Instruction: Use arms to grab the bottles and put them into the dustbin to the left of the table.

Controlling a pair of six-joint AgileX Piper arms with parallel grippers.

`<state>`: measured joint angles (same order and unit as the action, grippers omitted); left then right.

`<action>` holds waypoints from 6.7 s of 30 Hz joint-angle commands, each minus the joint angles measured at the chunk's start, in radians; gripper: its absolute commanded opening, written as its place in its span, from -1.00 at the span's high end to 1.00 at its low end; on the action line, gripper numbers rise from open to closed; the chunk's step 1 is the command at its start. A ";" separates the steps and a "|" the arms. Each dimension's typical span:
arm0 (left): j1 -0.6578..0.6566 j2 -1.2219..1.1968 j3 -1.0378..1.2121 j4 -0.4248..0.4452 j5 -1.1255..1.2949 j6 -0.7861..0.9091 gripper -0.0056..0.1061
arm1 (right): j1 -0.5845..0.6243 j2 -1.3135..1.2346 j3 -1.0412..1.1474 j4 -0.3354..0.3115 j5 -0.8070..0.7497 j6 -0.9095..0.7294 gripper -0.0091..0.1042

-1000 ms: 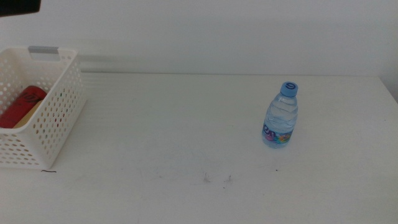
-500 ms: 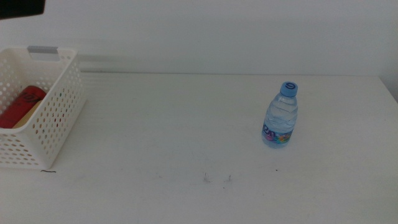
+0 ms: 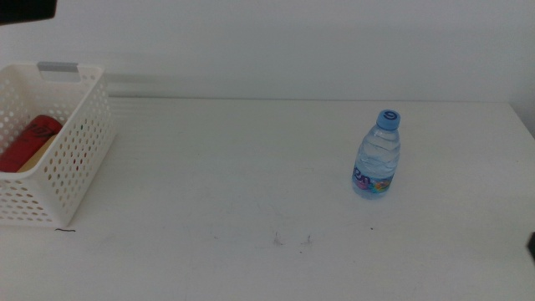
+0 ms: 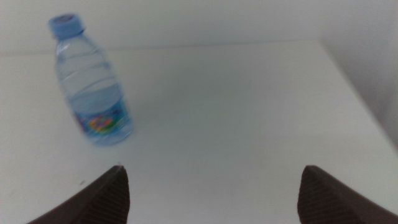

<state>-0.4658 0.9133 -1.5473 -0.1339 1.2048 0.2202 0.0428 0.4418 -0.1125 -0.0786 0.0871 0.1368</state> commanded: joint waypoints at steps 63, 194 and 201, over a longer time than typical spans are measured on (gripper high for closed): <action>-0.003 -0.002 -0.002 0.004 -0.013 -0.012 -0.78 | 0.452 1.631 -0.771 0.026 -1.114 -0.119 0.76; 0.106 1.042 0.947 0.059 -2.210 -0.179 -0.78 | 0.727 0.442 -0.946 0.037 0.489 -0.056 -0.79; 0.127 1.117 0.826 0.046 -2.176 -0.172 -0.78 | 0.727 0.442 -0.946 0.037 0.489 -0.056 -0.79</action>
<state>-0.3401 2.0218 -0.7006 -0.0791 -0.9674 0.0512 0.7665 0.8870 -1.0613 -0.0386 0.5797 0.0850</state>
